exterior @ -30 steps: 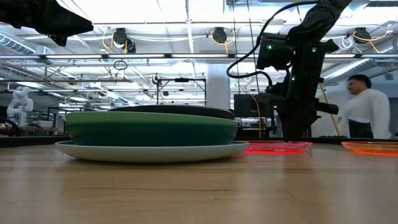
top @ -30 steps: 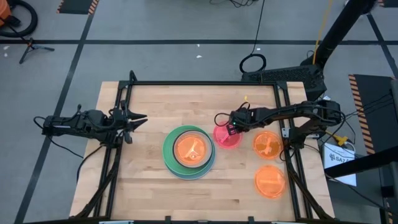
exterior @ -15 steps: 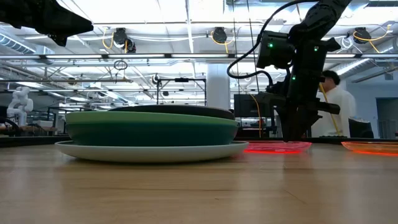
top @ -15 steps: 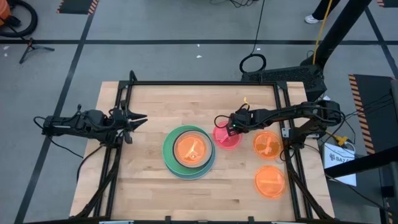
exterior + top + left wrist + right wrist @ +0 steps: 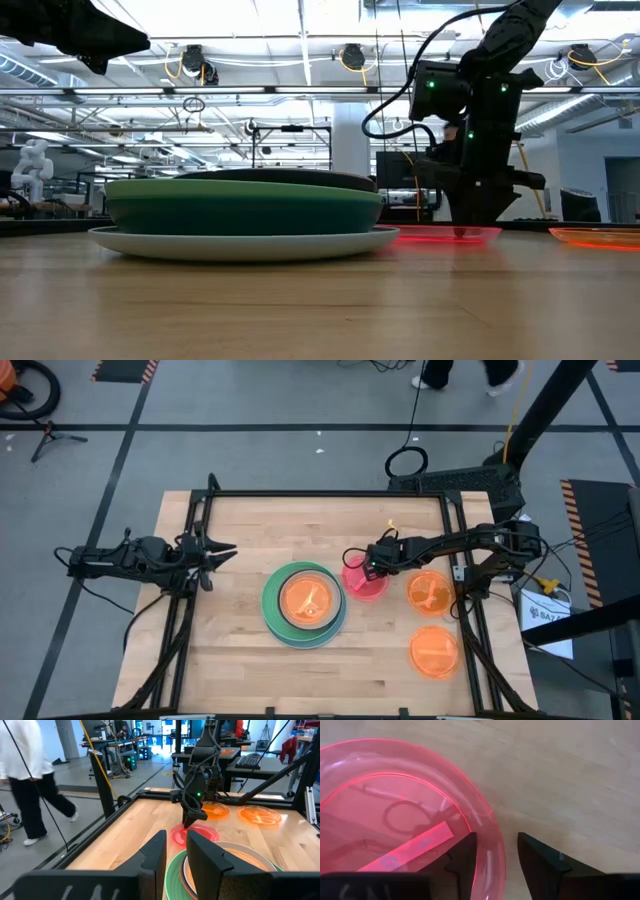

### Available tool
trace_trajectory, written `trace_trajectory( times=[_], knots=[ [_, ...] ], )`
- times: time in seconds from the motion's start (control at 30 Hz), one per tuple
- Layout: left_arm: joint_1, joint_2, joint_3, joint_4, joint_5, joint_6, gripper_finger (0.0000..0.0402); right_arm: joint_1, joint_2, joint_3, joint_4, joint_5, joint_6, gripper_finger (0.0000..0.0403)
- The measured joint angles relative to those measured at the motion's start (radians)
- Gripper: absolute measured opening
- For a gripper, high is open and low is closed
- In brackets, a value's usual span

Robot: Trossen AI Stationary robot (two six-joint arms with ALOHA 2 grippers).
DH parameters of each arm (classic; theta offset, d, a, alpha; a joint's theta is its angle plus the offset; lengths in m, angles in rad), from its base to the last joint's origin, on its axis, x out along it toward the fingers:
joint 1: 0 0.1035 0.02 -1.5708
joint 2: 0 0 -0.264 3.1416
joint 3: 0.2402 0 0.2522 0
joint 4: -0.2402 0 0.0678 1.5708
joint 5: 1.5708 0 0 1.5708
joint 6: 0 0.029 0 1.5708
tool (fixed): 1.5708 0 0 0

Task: Stack plastic plates
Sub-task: Stack the transparent pink plate on top of the transparent orange plate

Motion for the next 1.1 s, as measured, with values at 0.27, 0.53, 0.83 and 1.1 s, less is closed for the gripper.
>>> trace_trajectory(
  times=[0.27, 0.53, 0.83, 1.1],
  knots=[
    [0.0, 0.0, 0.0, 0.0, 0.0, -0.001, 0.0083, 0.0, 0.0, -0.001, 0.001, -0.001, 0.0, 0.0082],
    [0.0, 0.0, 0.0, 0.0, 0.0, -0.002, 0.0083, 0.0, -0.016, -0.003, 0.0, -0.003, 0.0, 0.0025],
    [0.0, 0.0, 0.0, 0.0, 0.0, -0.002, 0.0083, 0.0, -0.041, -0.005, 0.012, -0.002, -0.011, 0.0003],
    [0.0, 0.0, 0.0, -0.001, 0.0, -0.002, 0.0083, -0.001, -0.071, -0.005, -0.003, 0.029, -0.019, 0.0001]
  ],
)
